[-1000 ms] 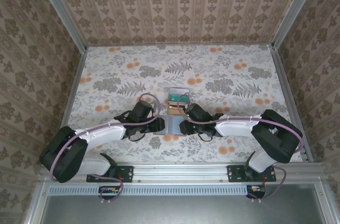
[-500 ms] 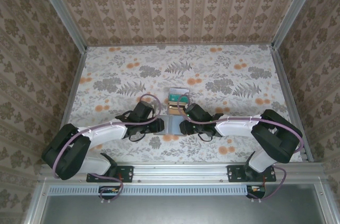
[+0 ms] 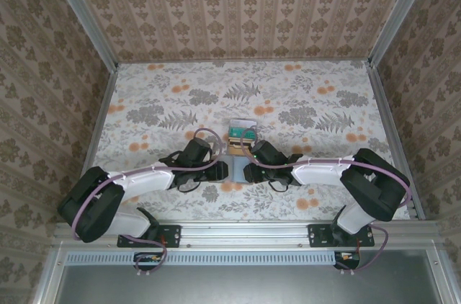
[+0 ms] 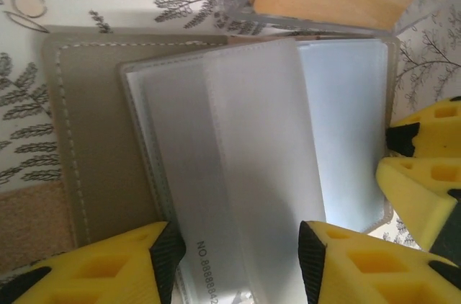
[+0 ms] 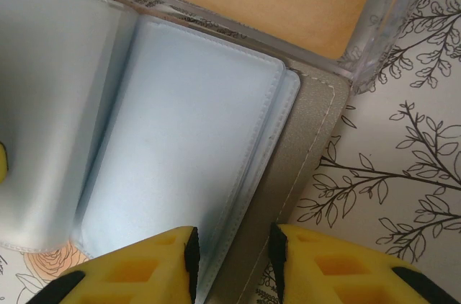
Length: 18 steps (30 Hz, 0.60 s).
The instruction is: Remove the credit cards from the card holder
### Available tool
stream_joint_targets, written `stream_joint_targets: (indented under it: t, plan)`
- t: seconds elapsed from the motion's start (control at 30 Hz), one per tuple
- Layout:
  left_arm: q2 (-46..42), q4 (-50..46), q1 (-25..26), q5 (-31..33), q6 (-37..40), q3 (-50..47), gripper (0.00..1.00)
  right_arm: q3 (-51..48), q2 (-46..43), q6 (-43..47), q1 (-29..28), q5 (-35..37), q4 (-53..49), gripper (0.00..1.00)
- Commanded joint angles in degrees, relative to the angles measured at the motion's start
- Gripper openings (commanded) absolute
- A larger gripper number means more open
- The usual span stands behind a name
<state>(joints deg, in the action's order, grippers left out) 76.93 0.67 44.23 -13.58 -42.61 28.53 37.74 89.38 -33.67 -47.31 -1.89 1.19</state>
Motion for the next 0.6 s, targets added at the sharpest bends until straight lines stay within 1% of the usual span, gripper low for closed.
stream_joint_targets:
  t: [0.0, 0.03, 0.17, 0.2, 0.3, 0.43, 0.57]
  plan:
    - [-0.02, 1.62, 0.46, -2.32, 0.21, 0.38, 0.58, -0.65, 1.85, -1.25, -0.51, 0.09, -0.22, 0.36]
    - [-0.16, 1.47, 0.58, -2.32, 0.25, 0.42, 0.61, -0.62, 1.87, -1.27, -0.59, 0.12, -0.16, 0.36]
    - [-1.02, -0.11, 0.71, -1.6, 0.92, 1.2, 0.8, -0.62, 1.87, -1.31, -0.62, 0.03, -0.12, 0.36]
    - [-1.32, -0.61, 0.79, -1.24, 1.17, 1.47, 0.82, -0.65, 1.92, -1.38, -0.62, 0.0, -0.09, 0.36]
    - [-2.27, -2.74, 1.27, -0.01, 1.98, 2.37, 0.87, -0.67, 1.97, -1.38, -0.6, 0.05, -0.05, 0.36]
    - [-2.18, -3.48, 1.62, 0.31, 2.59, 2.92, 1.0, -0.6, 2.02, -1.4, -0.75, 0.03, 0.02, 0.36]
    - [-1.95, -3.91, 2.16, 0.53, 3.22, 3.37, 1.0, -0.73, 2.11, -1.41, -0.77, 0.04, 0.17, 0.36]
